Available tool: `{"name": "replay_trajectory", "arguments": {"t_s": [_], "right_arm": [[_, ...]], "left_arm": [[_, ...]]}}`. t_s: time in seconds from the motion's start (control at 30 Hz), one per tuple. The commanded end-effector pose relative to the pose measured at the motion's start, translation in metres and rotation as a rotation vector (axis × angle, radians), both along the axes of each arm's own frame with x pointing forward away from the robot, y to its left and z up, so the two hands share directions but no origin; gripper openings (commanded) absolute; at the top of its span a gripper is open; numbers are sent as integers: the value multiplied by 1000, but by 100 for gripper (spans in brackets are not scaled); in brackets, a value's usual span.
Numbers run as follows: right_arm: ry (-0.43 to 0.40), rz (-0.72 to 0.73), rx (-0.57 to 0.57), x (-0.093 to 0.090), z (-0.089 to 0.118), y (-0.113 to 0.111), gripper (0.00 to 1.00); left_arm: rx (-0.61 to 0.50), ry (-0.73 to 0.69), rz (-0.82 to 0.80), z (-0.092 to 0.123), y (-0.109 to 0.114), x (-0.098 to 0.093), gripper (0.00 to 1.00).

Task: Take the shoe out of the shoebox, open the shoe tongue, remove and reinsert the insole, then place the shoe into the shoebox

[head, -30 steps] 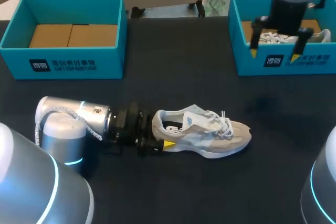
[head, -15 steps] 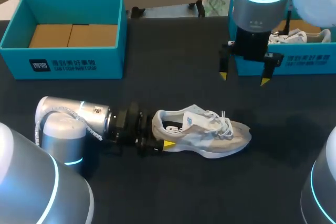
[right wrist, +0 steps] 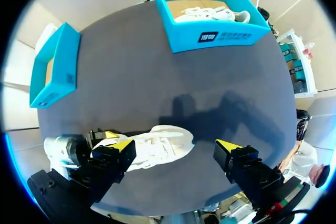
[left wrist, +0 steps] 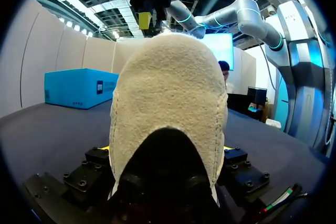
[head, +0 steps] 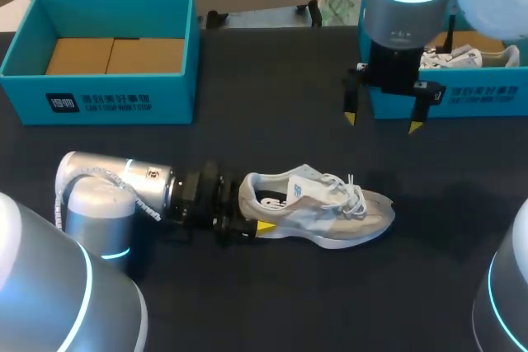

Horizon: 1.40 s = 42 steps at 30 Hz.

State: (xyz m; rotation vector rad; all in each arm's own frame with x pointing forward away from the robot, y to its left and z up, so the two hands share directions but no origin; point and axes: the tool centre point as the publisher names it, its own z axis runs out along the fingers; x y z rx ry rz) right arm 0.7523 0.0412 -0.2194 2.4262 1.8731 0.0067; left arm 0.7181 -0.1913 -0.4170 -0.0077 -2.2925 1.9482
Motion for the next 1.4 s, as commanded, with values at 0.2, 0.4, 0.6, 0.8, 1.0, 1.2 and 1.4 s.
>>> {"name": "replay_trajectory", "arguments": {"t_s": [0.2,0.4,0.6,0.8,1.0,1.2,1.4], "right_arm": [[-19,72,-35,-11,-10,41,100],[-54,116,24,-32,-19,74,100],[-56,153,39,-35,-22,80,100],[-56,153,39,-35,-22,80,100],[-12,147,-23,-33,-22,88,100],[20,246,-107,-38,-32,119,100],[57,261,-108,-43,-48,130,100]], "left_arm": [[1,0,2,0,-1,-1,0],[1,0,2,0,-1,-1,0],[1,0,2,0,-1,-1,0],[1,0,2,0,-1,-1,0],[1,0,2,0,-1,-1,0],[1,0,2,0,-1,-1,0],[1,0,2,0,-1,-1,0]]}}
